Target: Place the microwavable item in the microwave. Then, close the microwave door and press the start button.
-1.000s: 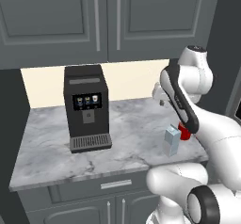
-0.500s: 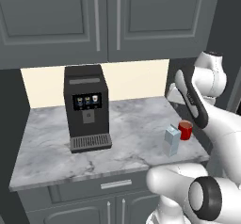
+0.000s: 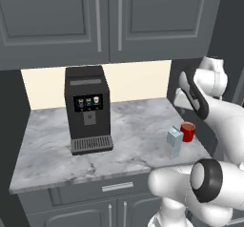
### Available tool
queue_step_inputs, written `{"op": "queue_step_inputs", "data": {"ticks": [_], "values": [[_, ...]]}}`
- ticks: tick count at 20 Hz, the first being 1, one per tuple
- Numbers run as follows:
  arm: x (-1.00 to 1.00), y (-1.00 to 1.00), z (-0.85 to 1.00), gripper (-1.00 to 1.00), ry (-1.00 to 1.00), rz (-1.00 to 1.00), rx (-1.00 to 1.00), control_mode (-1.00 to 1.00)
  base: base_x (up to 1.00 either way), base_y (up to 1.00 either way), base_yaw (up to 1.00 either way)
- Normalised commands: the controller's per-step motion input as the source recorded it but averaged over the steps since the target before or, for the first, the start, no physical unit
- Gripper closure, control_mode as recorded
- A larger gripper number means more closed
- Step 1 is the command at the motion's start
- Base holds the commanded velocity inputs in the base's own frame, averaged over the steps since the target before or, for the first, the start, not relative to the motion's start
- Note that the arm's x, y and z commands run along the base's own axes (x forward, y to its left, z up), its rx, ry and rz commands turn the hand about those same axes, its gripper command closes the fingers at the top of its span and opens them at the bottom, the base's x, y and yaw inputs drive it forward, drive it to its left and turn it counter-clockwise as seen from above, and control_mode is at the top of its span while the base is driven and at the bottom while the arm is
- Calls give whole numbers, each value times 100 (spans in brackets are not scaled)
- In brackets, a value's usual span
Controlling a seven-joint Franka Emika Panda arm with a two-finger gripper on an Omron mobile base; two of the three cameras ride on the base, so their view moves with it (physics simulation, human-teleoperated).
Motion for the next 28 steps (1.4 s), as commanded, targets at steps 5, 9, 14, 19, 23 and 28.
{"op": "queue_step_inputs", "data": {"ticks": [5, 9, 14, 19, 23, 28], "values": [[19, -10, -54, -100, -1, 0, -3, -100, 0, 0, 0], [23, -8, -53, -100, 0, 0, -5, -100, 0, 0, 0], [16, -17, -27, -100, 0, 0, -1, -100, 0, 0, 0], [10, -25, -29, -100, 0, 0, 0, -100, 0, 0, 0], [10, -24, -31, -100, 1, 0, 0, -100, 0, 0, 0], [1, -13, -25, -100, 0, 2, 0, -100, 0, 0, 0]]}}
